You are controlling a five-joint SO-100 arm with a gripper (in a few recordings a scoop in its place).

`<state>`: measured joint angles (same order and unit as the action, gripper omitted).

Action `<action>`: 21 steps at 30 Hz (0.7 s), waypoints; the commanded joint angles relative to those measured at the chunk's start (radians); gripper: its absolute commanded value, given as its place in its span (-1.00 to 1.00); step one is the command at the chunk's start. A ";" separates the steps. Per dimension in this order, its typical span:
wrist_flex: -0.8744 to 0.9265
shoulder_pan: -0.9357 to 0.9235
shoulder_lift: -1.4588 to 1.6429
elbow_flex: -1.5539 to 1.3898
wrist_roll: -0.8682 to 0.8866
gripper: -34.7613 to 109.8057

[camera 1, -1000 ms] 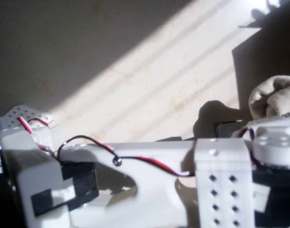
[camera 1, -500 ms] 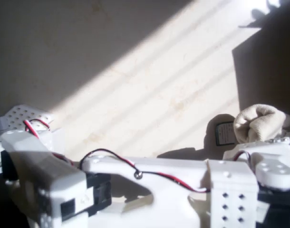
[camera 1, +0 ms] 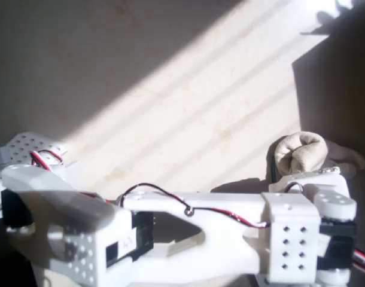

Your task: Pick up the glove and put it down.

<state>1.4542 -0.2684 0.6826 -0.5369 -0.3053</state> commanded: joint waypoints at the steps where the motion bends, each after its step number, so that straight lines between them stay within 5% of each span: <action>1: 0.002 -0.020 0.000 0.003 -0.009 -0.51; 12: 0.003 -0.009 0.092 0.015 -0.011 -0.49; 21: 0.092 -0.018 0.117 0.011 -0.046 -0.19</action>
<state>1.5263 -0.2700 0.7133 -0.5400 -0.3405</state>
